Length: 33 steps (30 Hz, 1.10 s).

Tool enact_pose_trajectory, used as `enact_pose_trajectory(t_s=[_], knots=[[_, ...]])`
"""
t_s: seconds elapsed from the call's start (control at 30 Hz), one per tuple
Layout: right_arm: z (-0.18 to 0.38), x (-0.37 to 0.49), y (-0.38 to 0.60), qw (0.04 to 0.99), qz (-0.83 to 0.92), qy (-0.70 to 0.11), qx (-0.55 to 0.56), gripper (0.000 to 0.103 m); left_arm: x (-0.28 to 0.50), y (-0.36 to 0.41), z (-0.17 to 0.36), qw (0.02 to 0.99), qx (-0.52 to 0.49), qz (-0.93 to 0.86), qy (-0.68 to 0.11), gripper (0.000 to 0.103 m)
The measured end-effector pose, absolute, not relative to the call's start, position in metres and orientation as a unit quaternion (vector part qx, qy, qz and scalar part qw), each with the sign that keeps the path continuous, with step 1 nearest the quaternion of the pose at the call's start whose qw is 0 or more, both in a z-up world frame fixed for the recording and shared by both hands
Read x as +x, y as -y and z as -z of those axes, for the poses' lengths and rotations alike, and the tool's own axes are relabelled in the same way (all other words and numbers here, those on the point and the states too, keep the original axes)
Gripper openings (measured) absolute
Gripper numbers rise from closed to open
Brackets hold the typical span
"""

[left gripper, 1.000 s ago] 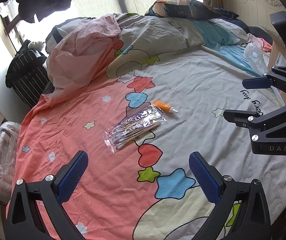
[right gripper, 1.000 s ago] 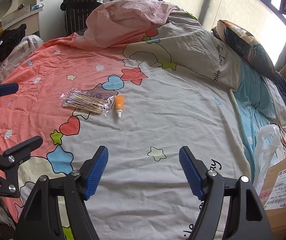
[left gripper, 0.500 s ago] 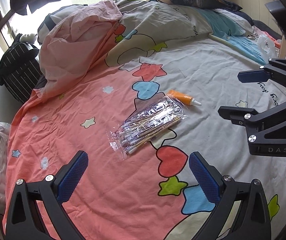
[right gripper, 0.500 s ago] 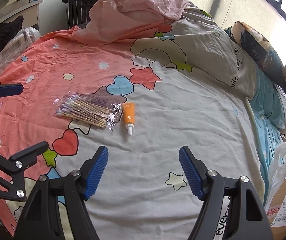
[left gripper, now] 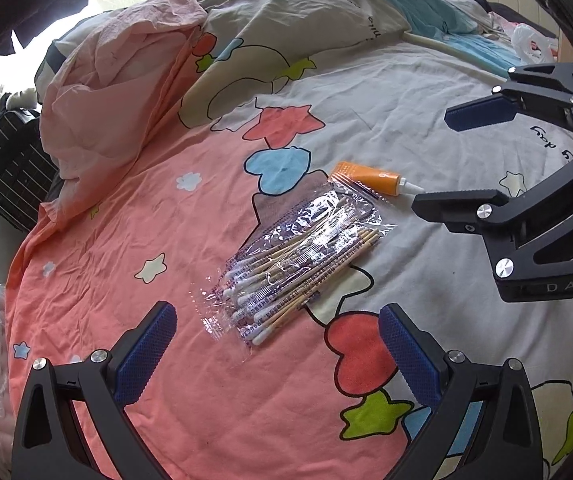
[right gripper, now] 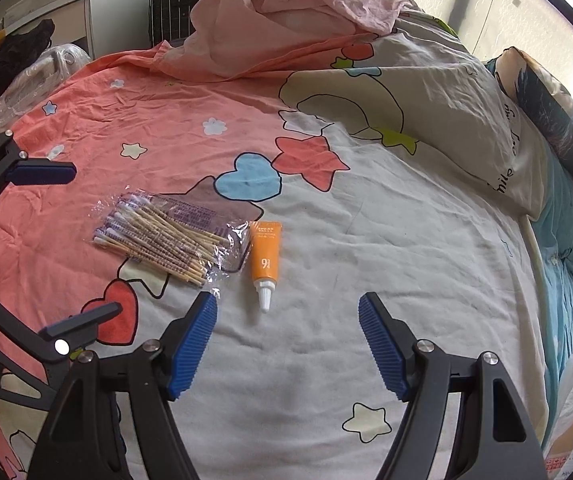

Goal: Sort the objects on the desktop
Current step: 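Move the right tool to the orange tube while the left tool approaches the cotton swab bag, then close the right tool on the orange tube while the left tool grasps the cotton swab bag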

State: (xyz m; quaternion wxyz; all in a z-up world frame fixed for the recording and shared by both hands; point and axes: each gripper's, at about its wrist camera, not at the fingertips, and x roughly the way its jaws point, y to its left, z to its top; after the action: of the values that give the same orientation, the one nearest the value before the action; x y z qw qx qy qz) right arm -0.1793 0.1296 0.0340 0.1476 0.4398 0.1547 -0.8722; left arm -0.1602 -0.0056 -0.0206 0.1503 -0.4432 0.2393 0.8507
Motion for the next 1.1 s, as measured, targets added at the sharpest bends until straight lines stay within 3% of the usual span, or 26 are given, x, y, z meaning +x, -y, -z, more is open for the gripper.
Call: enact_pose_trajectory(t_s=[1.1], knots=[[-0.011, -0.211, -0.118, 0.176, 0.859, -0.171, 0.449, 0.07, -0.191, 0.004, 0.038, 0.174, -0.446, -0.851, -0.217, 0.103]])
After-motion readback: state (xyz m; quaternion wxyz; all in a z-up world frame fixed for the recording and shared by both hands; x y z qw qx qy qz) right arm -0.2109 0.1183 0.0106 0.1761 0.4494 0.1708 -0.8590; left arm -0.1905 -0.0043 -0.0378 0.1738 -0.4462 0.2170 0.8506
